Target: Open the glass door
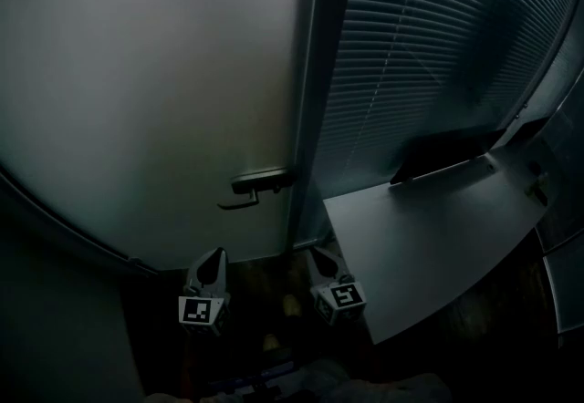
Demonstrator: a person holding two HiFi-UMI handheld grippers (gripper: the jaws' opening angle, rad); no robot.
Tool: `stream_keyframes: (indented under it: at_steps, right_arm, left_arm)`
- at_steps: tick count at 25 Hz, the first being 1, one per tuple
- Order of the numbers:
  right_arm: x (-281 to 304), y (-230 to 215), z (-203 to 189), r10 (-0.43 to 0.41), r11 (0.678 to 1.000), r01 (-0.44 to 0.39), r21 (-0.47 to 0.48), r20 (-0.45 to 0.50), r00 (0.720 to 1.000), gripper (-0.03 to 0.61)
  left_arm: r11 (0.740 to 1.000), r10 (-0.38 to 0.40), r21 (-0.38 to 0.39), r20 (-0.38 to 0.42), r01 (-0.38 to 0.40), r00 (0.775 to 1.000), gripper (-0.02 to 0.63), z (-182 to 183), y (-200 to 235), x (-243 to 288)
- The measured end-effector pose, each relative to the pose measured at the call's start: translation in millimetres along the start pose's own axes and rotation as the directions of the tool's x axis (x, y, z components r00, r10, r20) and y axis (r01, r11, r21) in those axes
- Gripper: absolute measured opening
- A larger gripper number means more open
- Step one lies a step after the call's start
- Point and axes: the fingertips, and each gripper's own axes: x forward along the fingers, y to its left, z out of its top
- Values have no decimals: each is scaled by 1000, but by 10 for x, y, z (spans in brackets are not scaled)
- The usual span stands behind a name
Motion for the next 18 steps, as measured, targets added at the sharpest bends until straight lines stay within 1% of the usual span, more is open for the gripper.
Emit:
stream_keyframes:
  at_steps: [5, 7, 11, 15, 18]
  right_arm:
    - [206, -131, 14, 9, 1000, -9, -1, -11, 1000, 2]
    - [292, -174, -9, 15, 1000, -15, -1, -16, 1000, 2]
    - [438, -259, -47, 25, 1000, -25, 6, -25, 999, 2]
    - [524, -292, -11, 27, 1000, -27, -1, -29, 999, 2]
    - [566, -300, 14, 28, 1000, -28, 0, -31, 999, 2]
  left_arm:
    - [1000, 4, 23, -15, -4, 1000, 5, 11, 83, 240]
    - [999, 10, 49, -26, -8, 1000, 5, -18, 123, 342]
    - [986, 23, 168, -51, -14, 998, 5, -77, 166, 523]
    - [960, 36, 281, -68, -15, 997, 29, -56, 189, 652]
    - [937, 43, 348, -88, -10, 995, 48, -53, 214, 733]
